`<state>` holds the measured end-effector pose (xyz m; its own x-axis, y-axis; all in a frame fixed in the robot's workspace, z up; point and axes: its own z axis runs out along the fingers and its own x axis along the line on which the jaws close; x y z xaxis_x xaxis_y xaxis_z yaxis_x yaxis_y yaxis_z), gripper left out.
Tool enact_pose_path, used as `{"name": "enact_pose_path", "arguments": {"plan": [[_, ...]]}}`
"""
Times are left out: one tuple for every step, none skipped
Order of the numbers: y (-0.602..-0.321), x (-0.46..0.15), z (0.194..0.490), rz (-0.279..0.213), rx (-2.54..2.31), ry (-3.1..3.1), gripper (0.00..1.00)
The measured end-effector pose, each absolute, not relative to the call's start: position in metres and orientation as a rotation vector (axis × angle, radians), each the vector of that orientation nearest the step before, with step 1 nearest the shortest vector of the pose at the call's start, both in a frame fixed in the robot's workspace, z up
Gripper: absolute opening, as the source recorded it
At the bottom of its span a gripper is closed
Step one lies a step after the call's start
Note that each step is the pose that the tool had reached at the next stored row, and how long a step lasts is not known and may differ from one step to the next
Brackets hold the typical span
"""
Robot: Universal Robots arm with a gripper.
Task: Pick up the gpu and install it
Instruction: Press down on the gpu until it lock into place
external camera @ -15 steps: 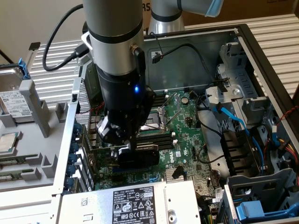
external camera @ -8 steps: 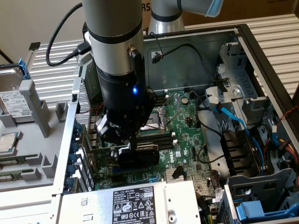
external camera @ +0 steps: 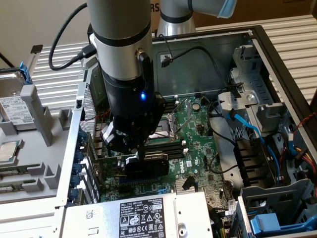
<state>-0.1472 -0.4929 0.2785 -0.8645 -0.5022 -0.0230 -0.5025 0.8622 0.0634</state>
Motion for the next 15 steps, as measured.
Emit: {"name": "enact_pose_path", "arguments": {"plan": [[-0.4929,-0.1472,0.2785,0.105,-0.816,3.026,0.11],[-0.4929,-0.1472,0.2785,0.105,-0.816,3.026,0.11],[-0.4930,-0.1473,0.2785,0.106,-0.816,3.026,0.11],[-0.4931,-0.1473,0.2786,0.106,-0.816,3.026,0.11],[-0.4930,-0.1473,0.2786,0.106,-0.816,3.026,0.11],[-0.4930,-0.1473,0.2785,0.107,-0.816,3.026,0.11],[-0.4930,-0.1483,0.2784,0.107,-0.814,3.026,0.11],[-0.4930,-0.1496,0.2784,0.107,-0.808,3.028,0.11],[-0.4930,-0.1503,0.2784,0.107,-0.798,3.030,0.11],[-0.4930,-0.1511,0.2785,0.107,-0.790,3.032,0.11],[-0.4930,-0.1513,0.2784,0.107,-0.788,3.033,0.11],[-0.4930,-0.1513,0.2784,0.107,-0.788,3.033,0.11],[-0.4929,-0.1514,0.2784,0.107,-0.787,3.033,0.11],[-0.4929,-0.1525,0.2784,0.106,-0.785,3.033,0.11],[-0.4929,-0.1534,0.2785,0.106,-0.776,3.035,0.11]]}}
